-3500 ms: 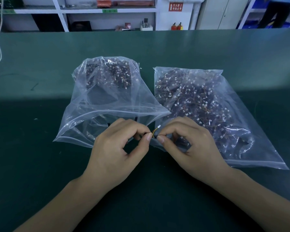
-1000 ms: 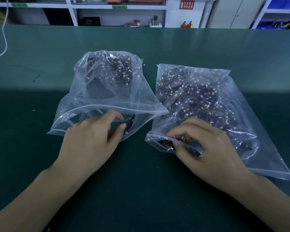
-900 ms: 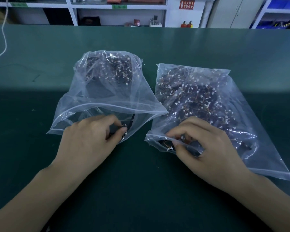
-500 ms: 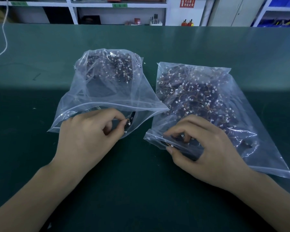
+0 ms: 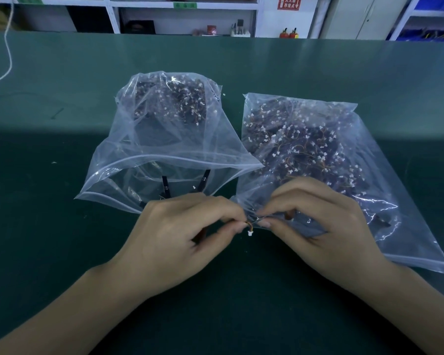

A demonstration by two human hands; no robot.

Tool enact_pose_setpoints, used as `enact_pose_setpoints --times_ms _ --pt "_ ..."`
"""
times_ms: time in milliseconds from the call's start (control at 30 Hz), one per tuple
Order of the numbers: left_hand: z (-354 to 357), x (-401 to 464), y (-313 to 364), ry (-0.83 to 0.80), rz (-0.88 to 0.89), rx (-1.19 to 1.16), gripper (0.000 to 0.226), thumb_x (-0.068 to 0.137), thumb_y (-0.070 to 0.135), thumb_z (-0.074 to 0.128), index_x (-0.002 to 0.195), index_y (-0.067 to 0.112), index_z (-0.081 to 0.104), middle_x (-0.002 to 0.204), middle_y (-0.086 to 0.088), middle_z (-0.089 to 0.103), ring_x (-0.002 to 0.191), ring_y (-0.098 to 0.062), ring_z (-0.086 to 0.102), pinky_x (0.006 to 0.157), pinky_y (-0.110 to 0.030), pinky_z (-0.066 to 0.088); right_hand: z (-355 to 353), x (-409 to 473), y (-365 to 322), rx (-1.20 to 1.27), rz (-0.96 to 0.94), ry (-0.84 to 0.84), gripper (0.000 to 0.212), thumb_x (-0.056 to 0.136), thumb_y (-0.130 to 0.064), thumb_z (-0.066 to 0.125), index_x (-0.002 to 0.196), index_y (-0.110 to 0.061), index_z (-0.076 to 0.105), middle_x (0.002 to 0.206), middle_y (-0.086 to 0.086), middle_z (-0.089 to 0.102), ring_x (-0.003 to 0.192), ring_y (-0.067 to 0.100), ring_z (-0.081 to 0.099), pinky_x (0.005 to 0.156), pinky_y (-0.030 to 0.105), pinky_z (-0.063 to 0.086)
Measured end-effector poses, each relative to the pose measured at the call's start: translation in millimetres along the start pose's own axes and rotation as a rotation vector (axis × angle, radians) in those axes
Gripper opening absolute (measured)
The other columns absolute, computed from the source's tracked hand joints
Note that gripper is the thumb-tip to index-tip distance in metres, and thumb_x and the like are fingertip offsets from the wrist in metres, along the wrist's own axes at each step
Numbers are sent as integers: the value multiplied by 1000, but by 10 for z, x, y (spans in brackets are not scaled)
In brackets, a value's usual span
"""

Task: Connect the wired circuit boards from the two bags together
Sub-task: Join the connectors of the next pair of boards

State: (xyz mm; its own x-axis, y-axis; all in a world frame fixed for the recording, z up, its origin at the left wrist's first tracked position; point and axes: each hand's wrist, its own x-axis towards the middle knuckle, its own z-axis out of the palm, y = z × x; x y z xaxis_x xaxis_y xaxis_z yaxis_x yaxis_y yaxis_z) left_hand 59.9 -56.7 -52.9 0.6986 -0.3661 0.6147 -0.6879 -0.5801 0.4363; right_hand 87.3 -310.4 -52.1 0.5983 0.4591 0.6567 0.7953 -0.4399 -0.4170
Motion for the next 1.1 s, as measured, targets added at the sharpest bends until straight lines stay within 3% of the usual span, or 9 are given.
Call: enact_pose_setpoints --times_ms 233,367,567,700,900,1100 --pt "7 4 16 -7 -11 -25 13 105 26 68 103 20 79 93 18 72 77 -4 65 66 -24 52 20 -10 -30 19 12 -17 12 97 -25 78 94 -13 80 93 -7 69 82 6 61 76 28 51" --pt "-26 19 32 -3 -68 -70 11 103 34 71 103 24 76 94 19 70 74 6 59 67 -12 42 22 -24 -22 48 49 1 7 97 -21 78 95 -14 77 91 -8 68 79 16 64 71 34 51" --pt "2 18 -2 -16 -59 -60 14 100 32 77 97 18 80 94 14 71 76 -5 62 63 -26 50 26 -26 -41 78 58 23 11 98 -23 76 93 -13 75 90 -9 68 77 15 62 71 30 50" --pt "-4 18 6 17 -72 -58 10 99 28 77 96 19 79 91 17 67 73 -2 59 64 -20 46 27 -32 -39 76 64 10 12 96 -23 78 92 -12 76 89 -5 67 77 18 63 70 34 51" --pt "-6 18 1 13 -63 -48 5 99 24 77 96 20 78 91 15 67 73 -4 59 64 -20 45 27 -27 -48 62 57 -7 12 96 -24 78 92 -12 77 91 -5 68 80 10 61 74 30 52" --pt "-9 7 7 -2 -51 -53 5 100 23 75 96 20 77 92 15 66 72 -8 59 63 -23 48 20 -19 -56 57 61 -13 13 97 -25 76 93 -13 77 90 -4 68 79 12 62 73 31 52"
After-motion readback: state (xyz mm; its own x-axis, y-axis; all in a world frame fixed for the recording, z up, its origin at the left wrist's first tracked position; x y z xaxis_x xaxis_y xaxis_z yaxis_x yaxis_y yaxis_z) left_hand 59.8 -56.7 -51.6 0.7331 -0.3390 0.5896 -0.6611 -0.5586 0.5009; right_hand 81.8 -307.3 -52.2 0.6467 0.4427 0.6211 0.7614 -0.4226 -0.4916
